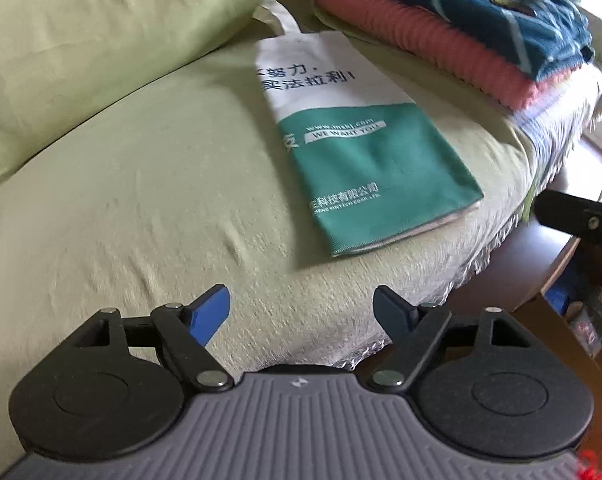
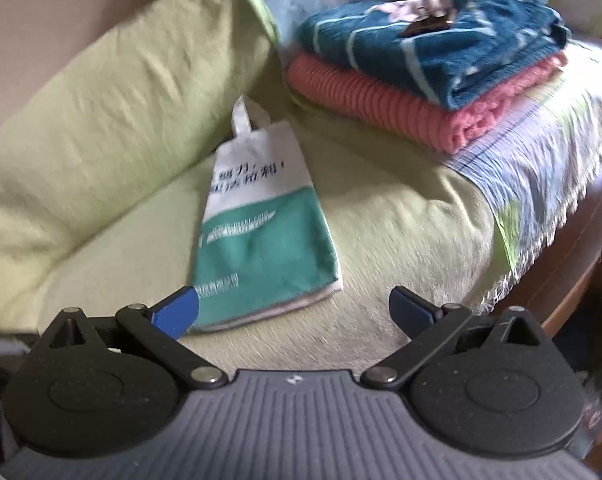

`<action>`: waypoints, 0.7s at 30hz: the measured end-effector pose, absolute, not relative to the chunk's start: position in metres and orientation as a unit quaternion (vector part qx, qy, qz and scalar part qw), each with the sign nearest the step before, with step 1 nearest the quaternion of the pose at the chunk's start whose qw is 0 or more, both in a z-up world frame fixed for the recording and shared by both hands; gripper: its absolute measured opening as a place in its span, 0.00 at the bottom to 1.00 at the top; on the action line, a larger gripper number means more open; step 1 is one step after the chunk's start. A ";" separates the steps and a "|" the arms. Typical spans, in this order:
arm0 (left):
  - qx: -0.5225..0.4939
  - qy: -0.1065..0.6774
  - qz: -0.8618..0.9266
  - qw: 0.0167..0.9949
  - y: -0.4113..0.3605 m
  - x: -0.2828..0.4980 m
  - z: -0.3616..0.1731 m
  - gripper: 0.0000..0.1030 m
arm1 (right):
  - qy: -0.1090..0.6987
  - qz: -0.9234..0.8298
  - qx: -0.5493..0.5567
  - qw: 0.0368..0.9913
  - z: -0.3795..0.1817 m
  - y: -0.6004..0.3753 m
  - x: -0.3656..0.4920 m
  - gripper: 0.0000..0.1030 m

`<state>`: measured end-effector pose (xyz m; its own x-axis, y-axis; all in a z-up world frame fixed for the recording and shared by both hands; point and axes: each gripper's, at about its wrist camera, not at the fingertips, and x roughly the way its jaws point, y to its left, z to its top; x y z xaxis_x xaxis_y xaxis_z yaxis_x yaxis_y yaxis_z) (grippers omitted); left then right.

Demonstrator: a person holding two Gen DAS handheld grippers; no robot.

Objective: Fold shopping bag

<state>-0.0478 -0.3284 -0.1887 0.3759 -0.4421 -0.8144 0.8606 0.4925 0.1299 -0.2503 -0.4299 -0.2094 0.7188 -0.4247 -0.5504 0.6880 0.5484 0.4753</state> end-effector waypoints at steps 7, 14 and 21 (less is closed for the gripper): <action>0.264 0.342 -0.434 0.791 -0.318 -0.051 -0.174 0.78 | 0.182 -0.330 0.349 0.858 -0.203 -0.426 -0.254 0.98; 0.267 0.315 -0.425 0.805 -0.315 -0.055 -0.160 0.80 | 0.185 -0.335 0.352 0.854 -0.202 -0.422 -0.257 0.99; 0.263 0.313 -0.426 0.807 -0.314 -0.053 -0.156 0.83 | 0.184 -0.340 0.355 0.851 -0.202 -0.422 -0.257 0.99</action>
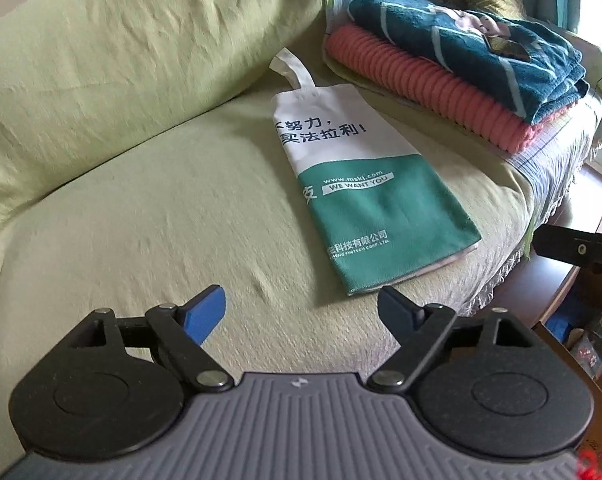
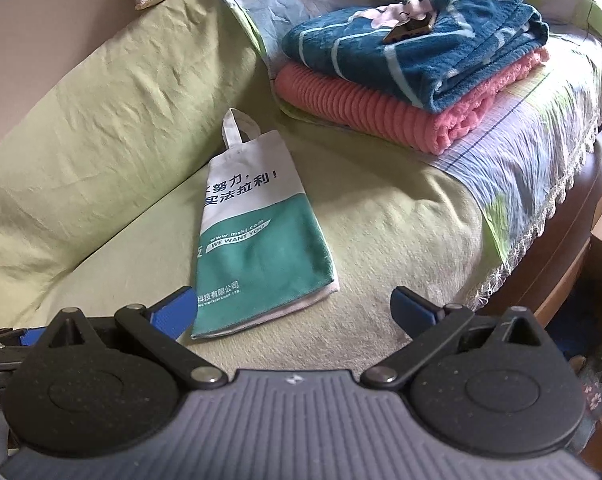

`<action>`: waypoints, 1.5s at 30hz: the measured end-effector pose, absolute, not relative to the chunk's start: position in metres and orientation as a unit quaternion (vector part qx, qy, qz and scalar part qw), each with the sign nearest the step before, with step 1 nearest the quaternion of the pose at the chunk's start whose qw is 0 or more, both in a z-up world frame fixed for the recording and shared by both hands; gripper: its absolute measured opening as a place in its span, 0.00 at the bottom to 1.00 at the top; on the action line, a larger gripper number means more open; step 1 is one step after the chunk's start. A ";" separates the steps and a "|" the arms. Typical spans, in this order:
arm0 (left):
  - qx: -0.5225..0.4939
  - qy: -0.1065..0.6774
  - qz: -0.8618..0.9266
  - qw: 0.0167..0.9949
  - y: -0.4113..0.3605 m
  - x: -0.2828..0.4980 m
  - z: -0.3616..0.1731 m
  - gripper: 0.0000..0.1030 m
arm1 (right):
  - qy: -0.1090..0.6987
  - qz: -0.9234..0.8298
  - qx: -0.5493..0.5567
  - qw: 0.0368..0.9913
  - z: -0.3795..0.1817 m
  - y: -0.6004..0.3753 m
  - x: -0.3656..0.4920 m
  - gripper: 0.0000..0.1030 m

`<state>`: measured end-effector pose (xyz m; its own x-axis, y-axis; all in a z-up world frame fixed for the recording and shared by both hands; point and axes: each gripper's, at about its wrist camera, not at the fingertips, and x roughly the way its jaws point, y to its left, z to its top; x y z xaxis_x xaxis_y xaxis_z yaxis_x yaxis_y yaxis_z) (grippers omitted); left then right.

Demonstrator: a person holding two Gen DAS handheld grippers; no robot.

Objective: Fold shopping bag

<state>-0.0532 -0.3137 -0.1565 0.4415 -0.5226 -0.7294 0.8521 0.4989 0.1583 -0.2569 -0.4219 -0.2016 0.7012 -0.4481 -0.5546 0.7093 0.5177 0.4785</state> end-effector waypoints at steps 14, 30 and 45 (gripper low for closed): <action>0.398 0.095 -0.506 0.760 -0.314 -0.070 -0.189 0.83 | 0.243 -0.312 0.134 0.909 -0.211 -0.406 -0.234 0.95; 0.657 -0.270 -0.536 0.456 -0.312 -0.080 -0.308 0.66 | 0.328 -0.182 -0.330 0.866 -0.304 -0.389 -0.190 0.48; 0.634 -0.291 -0.550 0.459 -0.335 -0.062 -0.329 0.07 | 0.285 -0.111 -0.475 0.825 -0.338 -0.403 -0.180 0.08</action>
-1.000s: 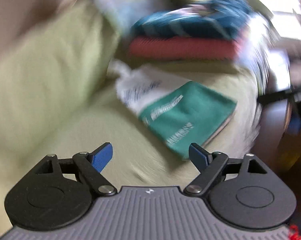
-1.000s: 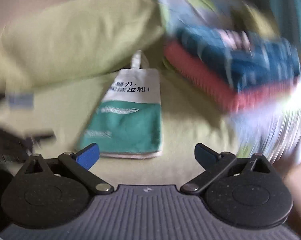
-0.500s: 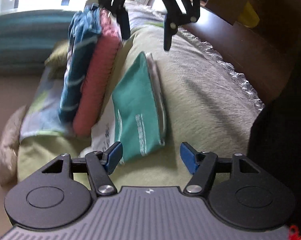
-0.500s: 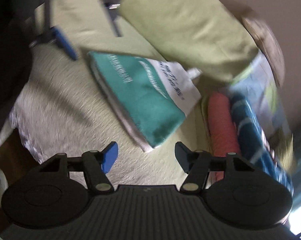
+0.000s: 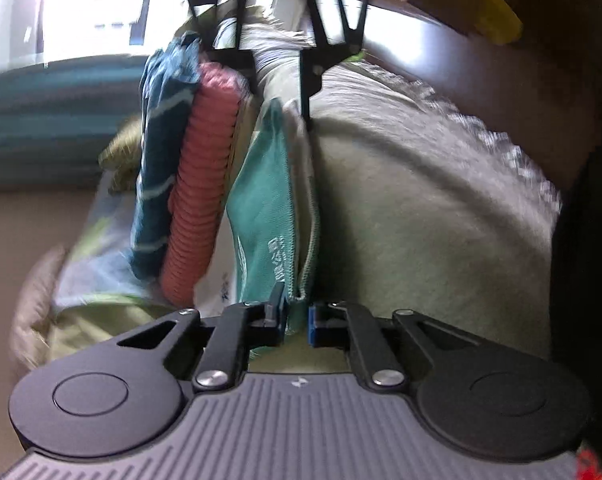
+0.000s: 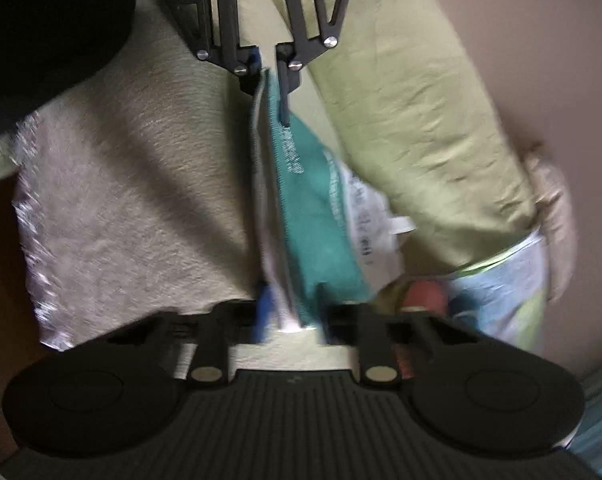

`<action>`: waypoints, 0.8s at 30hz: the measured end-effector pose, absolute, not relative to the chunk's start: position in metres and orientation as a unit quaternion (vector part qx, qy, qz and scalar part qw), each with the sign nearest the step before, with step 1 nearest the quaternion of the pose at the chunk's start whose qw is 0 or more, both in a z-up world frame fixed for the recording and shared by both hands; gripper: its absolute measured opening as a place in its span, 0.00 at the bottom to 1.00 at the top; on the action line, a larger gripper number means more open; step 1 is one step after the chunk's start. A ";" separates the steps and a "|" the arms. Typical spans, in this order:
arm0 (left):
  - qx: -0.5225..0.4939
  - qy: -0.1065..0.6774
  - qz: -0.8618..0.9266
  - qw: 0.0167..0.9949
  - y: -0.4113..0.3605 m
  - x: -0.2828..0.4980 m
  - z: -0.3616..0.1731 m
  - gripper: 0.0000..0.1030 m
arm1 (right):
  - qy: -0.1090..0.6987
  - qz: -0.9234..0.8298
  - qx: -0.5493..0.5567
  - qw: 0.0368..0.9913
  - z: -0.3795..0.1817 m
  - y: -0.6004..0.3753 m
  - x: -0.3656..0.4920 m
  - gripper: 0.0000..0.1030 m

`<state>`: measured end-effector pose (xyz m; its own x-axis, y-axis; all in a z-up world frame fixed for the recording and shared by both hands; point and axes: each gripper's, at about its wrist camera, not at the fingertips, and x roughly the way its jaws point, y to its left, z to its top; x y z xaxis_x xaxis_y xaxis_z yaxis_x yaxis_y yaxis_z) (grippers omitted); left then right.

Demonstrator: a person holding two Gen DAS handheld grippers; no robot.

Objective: Fold shopping bag

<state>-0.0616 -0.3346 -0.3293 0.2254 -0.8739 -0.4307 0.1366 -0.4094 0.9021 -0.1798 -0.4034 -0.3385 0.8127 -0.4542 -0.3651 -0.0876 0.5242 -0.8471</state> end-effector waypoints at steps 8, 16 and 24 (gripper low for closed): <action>0.576 -0.078 -0.623 0.524 -0.348 -0.050 -0.271 0.07 | 0.340 -0.081 -0.266 0.899 -0.276 -0.423 -0.164 0.08; 0.473 0.148 -0.675 0.546 -0.341 0.001 -0.228 0.08 | 0.369 0.024 0.024 0.929 -0.245 -0.471 -0.154 0.08; 0.398 0.268 -0.686 0.547 -0.356 0.039 -0.222 0.08 | 0.373 0.049 0.280 0.883 -0.257 -0.545 -0.136 0.08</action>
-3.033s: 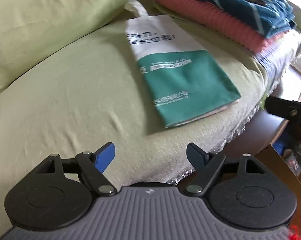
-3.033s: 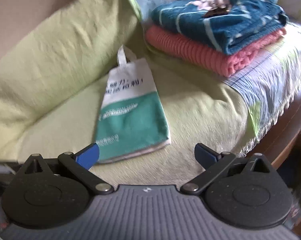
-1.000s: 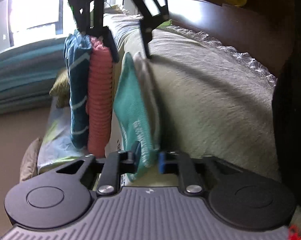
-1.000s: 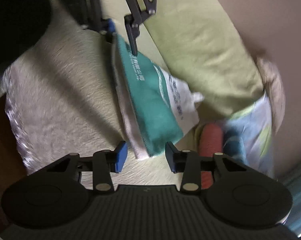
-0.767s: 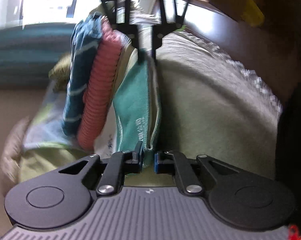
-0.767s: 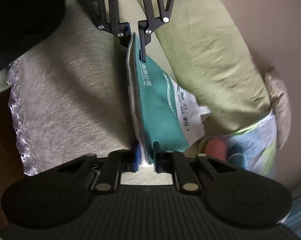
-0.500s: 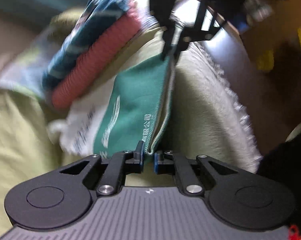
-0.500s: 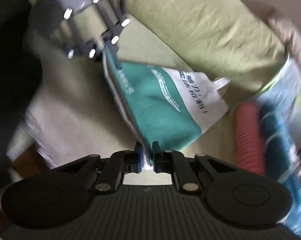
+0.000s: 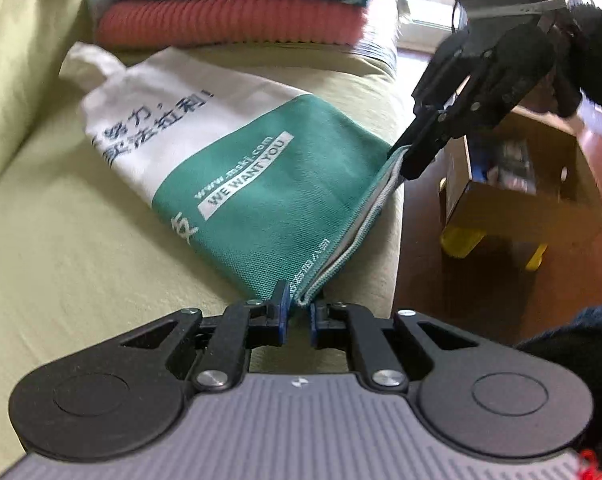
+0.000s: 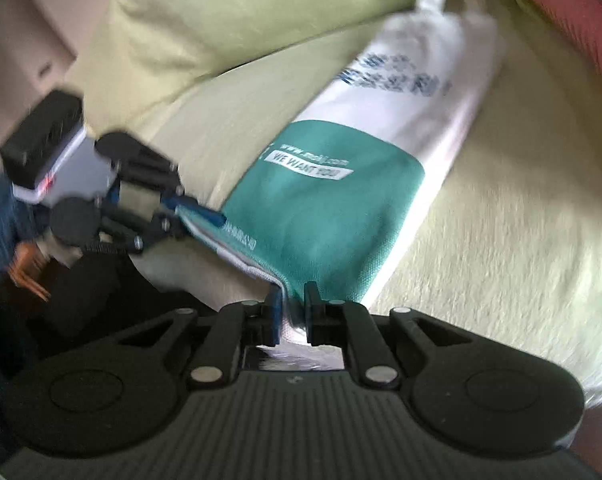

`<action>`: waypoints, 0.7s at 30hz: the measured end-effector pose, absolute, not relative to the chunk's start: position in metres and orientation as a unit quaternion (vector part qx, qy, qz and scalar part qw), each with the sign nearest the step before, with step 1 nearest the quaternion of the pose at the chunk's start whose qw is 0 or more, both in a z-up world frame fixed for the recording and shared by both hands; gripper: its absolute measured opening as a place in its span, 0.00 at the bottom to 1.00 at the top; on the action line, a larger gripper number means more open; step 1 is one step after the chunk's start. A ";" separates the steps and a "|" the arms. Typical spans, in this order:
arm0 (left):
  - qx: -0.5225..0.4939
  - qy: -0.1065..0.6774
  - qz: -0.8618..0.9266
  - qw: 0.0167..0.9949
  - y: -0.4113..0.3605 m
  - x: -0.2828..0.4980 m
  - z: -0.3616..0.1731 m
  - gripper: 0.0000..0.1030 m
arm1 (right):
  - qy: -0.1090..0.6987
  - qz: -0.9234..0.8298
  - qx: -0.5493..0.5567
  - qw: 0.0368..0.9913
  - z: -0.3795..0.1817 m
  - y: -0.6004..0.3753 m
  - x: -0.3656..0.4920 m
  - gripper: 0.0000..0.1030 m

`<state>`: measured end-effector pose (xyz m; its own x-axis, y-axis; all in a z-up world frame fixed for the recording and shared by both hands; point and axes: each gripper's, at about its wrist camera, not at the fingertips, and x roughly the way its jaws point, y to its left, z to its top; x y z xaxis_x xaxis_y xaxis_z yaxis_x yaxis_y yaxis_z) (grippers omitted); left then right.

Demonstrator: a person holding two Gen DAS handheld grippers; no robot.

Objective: Fold shopping bag

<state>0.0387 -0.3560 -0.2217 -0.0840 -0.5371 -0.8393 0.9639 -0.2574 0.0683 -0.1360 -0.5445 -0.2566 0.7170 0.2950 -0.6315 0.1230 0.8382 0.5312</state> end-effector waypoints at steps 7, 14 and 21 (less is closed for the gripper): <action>0.387 0.269 -0.682 0.559 -0.353 0.035 -0.224 0.12 | 0.395 0.005 0.327 0.859 -0.263 -0.550 -0.125 0.09; 0.391 0.229 -0.656 0.604 -0.334 0.019 -0.193 0.13 | 0.394 -0.033 0.325 0.859 -0.264 -0.542 -0.123 0.07; 0.398 0.198 -0.668 0.597 -0.344 -0.008 -0.189 0.13 | 0.387 -0.062 0.318 0.863 -0.262 -0.533 -0.122 0.07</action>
<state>-0.0079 -0.3444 -0.1890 0.0282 -0.6399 -0.7679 0.9549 -0.2100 0.2100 -0.1222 -0.5329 -0.2621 0.6920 0.1389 -0.7084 0.3532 0.7906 0.5001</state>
